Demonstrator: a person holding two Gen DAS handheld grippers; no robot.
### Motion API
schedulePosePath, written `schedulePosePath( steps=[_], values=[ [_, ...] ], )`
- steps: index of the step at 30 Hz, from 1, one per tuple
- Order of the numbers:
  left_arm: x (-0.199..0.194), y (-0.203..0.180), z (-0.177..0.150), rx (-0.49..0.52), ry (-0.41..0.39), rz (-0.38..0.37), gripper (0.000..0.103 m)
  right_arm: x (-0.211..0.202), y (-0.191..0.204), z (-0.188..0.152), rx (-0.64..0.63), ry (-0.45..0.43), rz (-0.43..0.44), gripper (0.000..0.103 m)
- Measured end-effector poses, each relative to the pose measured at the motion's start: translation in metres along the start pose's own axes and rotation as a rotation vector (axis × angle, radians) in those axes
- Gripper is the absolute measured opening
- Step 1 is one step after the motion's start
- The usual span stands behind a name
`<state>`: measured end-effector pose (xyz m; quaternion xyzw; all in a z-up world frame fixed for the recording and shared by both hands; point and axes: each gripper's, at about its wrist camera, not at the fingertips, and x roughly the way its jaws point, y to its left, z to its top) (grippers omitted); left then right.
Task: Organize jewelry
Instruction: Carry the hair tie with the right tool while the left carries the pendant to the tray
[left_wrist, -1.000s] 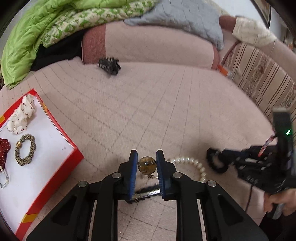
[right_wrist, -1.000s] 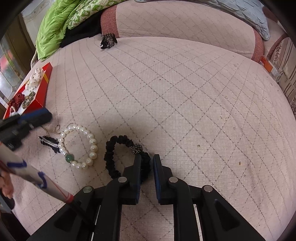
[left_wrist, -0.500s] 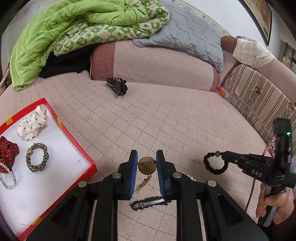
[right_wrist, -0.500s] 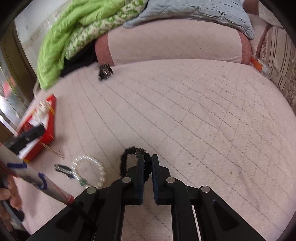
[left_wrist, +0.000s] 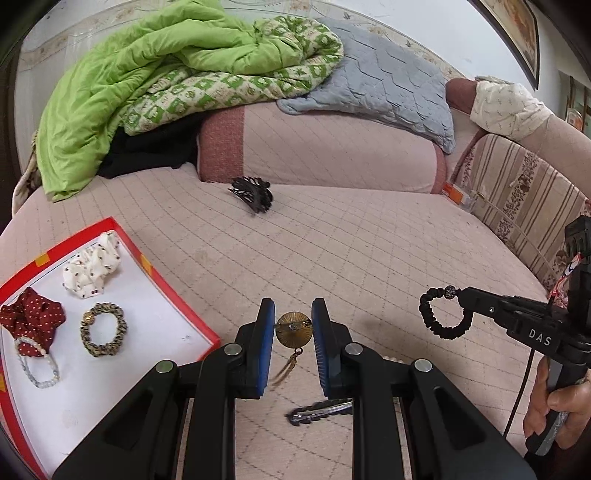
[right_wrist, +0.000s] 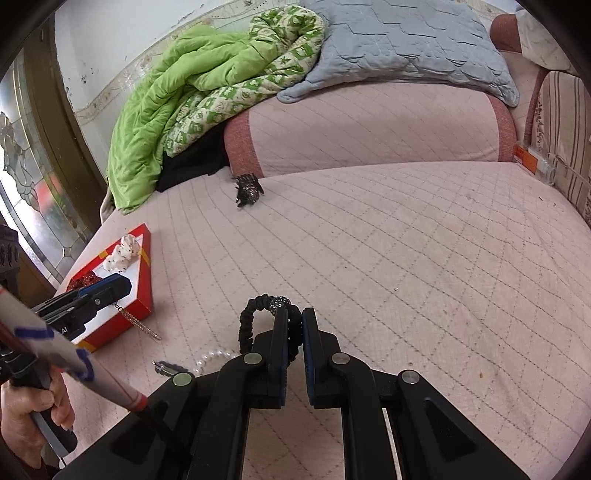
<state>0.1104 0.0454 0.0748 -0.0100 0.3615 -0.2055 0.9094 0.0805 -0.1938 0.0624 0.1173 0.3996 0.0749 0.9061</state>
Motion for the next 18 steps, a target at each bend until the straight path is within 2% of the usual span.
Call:
schedulePosePath(
  steps=[18],
  values=[
    [-0.039,0.050,-0.001,-0.064,-0.072,0.042,0.020,0.002,0.054,-0.007,-0.017,-0.022,0.066,0.008]
  ],
)
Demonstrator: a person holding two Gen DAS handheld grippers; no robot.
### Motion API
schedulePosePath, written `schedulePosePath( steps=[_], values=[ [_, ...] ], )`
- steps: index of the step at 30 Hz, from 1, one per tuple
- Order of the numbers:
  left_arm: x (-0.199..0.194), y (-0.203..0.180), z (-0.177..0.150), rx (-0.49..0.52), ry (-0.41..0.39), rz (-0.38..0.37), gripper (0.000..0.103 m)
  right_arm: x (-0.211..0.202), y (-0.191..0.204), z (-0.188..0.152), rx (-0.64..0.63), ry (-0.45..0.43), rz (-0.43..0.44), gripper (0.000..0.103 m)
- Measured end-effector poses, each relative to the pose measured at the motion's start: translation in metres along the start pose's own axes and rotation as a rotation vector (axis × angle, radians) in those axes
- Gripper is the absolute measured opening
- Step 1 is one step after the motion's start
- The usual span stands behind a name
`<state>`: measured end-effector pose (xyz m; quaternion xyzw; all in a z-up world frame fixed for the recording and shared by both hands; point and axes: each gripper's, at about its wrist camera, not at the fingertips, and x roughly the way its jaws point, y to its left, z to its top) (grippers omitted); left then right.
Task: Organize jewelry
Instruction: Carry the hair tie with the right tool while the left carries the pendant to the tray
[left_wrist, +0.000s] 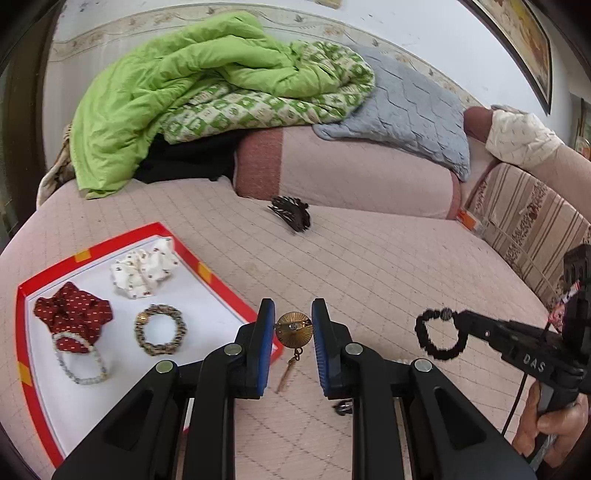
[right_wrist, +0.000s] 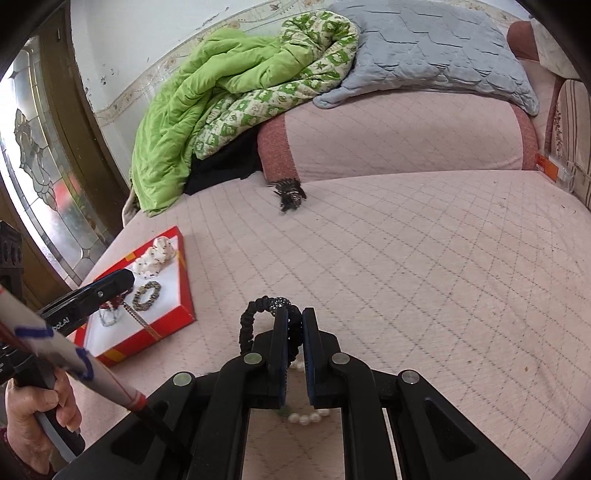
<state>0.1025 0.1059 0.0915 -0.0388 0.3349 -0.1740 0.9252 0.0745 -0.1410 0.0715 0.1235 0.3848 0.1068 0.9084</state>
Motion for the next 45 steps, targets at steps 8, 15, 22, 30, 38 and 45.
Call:
schedulePosePath(
  steps=[8,15,22,30,38,45],
  values=[
    [-0.014,0.025,0.000,-0.025,-0.019,0.033,0.020,0.005,0.042,-0.001,-0.029,0.011,0.042,0.008],
    [-0.022,0.049,-0.001,-0.061,-0.017,0.060,0.020,0.015,0.083,0.003,-0.072,0.028,0.079,0.008],
    [-0.031,0.073,-0.003,-0.107,-0.018,0.075,0.020,0.025,0.116,0.011,-0.106,0.038,0.110,0.008],
    [-0.037,0.100,-0.008,-0.154,-0.015,0.101,0.020,0.042,0.144,0.013,-0.121,0.065,0.137,0.008],
    [-0.026,0.131,-0.015,-0.226,0.033,0.124,0.020,0.071,0.168,0.012,-0.146,0.107,0.122,0.008],
    [-0.005,0.135,-0.019,-0.232,0.092,0.135,0.020,0.102,0.174,0.013,-0.155,0.157,0.071,0.008]
  ],
)
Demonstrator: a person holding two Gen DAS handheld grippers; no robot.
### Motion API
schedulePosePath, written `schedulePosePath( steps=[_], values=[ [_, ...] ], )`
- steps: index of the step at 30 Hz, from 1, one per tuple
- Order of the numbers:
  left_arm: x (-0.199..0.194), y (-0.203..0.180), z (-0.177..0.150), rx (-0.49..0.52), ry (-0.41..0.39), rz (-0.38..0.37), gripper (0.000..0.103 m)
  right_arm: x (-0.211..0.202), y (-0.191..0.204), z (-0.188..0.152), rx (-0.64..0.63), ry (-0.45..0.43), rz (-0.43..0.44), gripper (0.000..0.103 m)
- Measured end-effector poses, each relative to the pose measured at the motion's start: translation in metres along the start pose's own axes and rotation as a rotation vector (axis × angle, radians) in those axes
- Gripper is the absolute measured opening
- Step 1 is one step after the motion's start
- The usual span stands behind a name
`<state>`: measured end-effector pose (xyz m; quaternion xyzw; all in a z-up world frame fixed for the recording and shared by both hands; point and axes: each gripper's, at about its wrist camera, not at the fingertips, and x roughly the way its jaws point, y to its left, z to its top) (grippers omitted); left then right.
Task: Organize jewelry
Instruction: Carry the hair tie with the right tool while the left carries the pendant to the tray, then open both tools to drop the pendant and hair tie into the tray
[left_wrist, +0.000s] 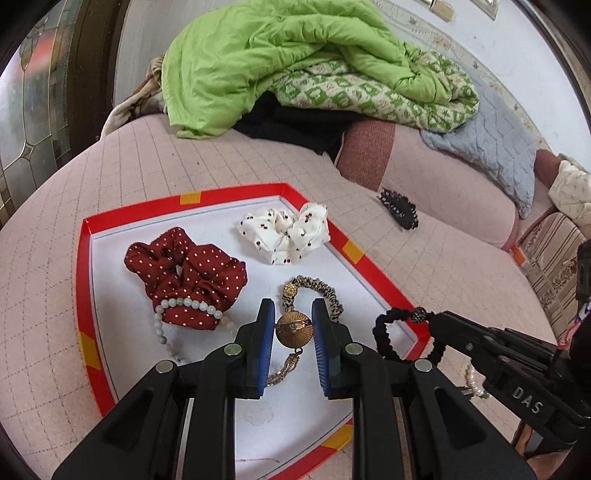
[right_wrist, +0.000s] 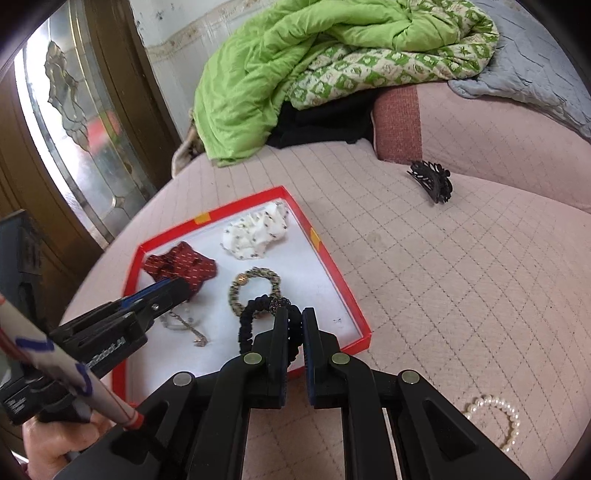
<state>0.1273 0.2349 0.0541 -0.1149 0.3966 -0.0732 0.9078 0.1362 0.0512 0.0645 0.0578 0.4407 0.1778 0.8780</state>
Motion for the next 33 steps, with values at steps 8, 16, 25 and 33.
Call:
schedulePosePath(
  steps=[8,16,25,33],
  values=[
    [0.013,0.007,0.000,-0.024,0.037,0.022,0.020,0.029,-0.010,0.006,0.033,0.050,-0.033,0.008],
    [0.024,0.015,-0.002,-0.052,0.065,0.029,0.020,0.051,-0.012,0.008,0.046,0.083,-0.069,0.008],
    [0.029,0.019,0.001,-0.062,0.075,0.038,0.020,0.065,-0.017,0.011,0.058,0.109,-0.073,0.008],
    [0.031,0.017,0.001,-0.052,0.086,0.046,0.020,0.069,-0.019,0.010,0.065,0.122,-0.075,0.009]
  ],
)
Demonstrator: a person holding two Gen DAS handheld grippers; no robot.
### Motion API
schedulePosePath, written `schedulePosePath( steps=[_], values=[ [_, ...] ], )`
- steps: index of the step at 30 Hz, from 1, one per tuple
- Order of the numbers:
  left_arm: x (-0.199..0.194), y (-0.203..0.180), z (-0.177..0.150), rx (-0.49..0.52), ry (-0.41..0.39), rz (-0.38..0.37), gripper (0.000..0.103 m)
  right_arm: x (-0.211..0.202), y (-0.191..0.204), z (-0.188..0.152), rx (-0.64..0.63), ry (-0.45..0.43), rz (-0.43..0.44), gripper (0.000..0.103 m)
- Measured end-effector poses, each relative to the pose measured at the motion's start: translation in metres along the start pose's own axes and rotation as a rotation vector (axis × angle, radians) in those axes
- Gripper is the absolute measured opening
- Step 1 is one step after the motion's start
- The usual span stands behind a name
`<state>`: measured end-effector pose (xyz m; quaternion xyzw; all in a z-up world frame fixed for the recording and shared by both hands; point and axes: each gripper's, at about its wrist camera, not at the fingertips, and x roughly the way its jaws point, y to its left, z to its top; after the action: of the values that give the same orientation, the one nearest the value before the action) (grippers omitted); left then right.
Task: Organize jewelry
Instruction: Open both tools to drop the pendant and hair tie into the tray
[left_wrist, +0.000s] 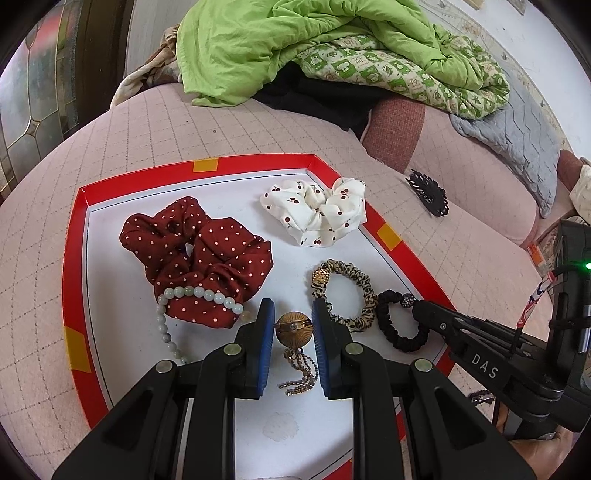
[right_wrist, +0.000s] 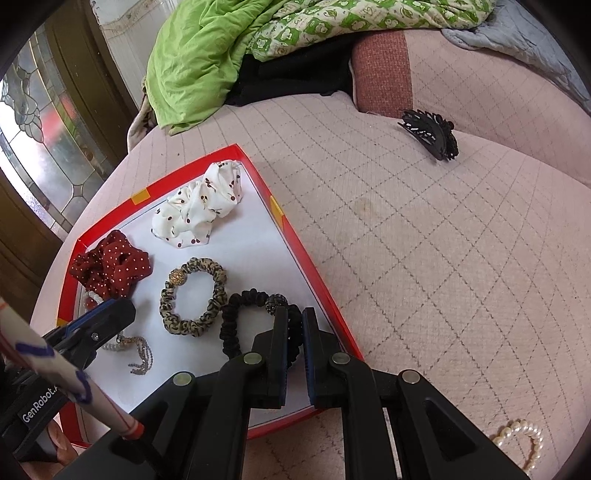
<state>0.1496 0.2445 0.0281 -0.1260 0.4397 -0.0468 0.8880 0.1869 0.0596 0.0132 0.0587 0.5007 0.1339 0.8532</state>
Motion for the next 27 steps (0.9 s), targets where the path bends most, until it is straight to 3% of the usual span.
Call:
schedulePosePath(
  steps=[15,20,27],
  values=[
    [-0.004,-0.003,0.002,0.010,-0.015,0.012,0.020,-0.006,0.001,0.002,-0.005,-0.007,0.012,0.012],
    [-0.008,-0.007,0.004,0.018,-0.034,0.018,0.029,-0.012,0.001,0.003,-0.001,-0.019,0.024,0.012],
    [-0.015,-0.016,0.006,0.027,-0.068,0.009,0.030,-0.032,-0.005,0.002,0.017,-0.050,0.061,0.012]
  ],
)
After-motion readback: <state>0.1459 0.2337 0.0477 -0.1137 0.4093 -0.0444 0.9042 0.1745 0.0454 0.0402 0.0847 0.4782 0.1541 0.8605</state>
